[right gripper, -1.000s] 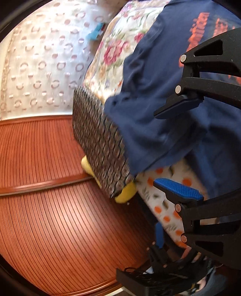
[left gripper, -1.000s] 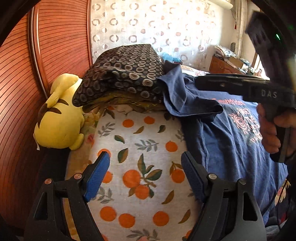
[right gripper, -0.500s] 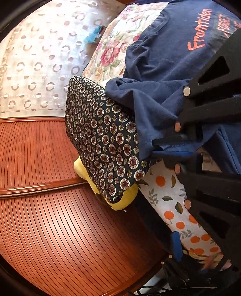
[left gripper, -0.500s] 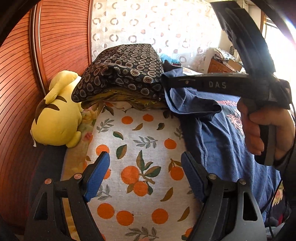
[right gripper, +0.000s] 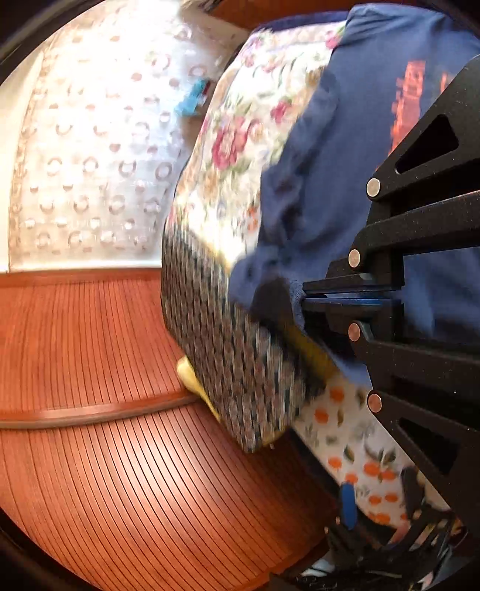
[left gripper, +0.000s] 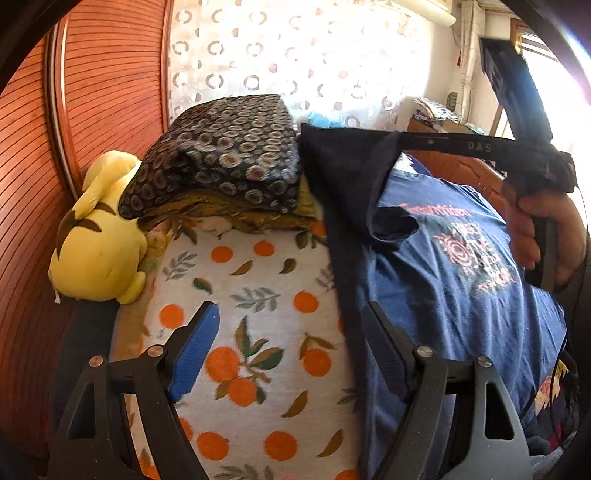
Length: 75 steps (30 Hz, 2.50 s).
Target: Fold small clothes
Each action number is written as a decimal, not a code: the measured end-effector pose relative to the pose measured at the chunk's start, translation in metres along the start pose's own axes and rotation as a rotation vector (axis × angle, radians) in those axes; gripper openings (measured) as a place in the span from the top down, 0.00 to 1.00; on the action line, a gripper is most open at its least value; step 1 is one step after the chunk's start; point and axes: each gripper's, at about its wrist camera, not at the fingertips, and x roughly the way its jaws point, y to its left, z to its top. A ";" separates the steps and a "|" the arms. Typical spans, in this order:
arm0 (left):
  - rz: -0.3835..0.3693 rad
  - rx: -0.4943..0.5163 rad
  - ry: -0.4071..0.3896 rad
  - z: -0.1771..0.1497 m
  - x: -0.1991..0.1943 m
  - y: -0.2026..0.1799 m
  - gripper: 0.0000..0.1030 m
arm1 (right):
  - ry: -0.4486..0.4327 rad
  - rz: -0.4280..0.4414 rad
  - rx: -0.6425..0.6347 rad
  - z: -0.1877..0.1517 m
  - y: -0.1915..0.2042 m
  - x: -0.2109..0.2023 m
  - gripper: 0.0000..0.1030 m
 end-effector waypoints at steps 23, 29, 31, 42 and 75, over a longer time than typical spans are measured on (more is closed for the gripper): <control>-0.008 0.092 0.080 -0.001 0.039 -0.045 0.33 | 0.129 -0.221 0.045 -0.048 -0.058 0.017 0.42; 0.049 0.114 0.086 -0.001 0.044 -0.043 0.52 | 0.197 -0.177 0.013 -0.090 -0.066 -0.009 0.42; 0.062 0.103 0.090 -0.001 0.045 -0.039 0.56 | 0.219 -0.172 0.022 -0.100 -0.071 -0.014 0.42; 0.066 0.028 0.097 -0.003 0.043 -0.014 0.79 | 0.199 -0.157 0.102 -0.114 -0.095 -0.019 0.19; -0.169 0.289 0.101 0.067 0.101 -0.187 0.24 | 0.092 -0.282 0.176 -0.142 -0.179 -0.122 0.16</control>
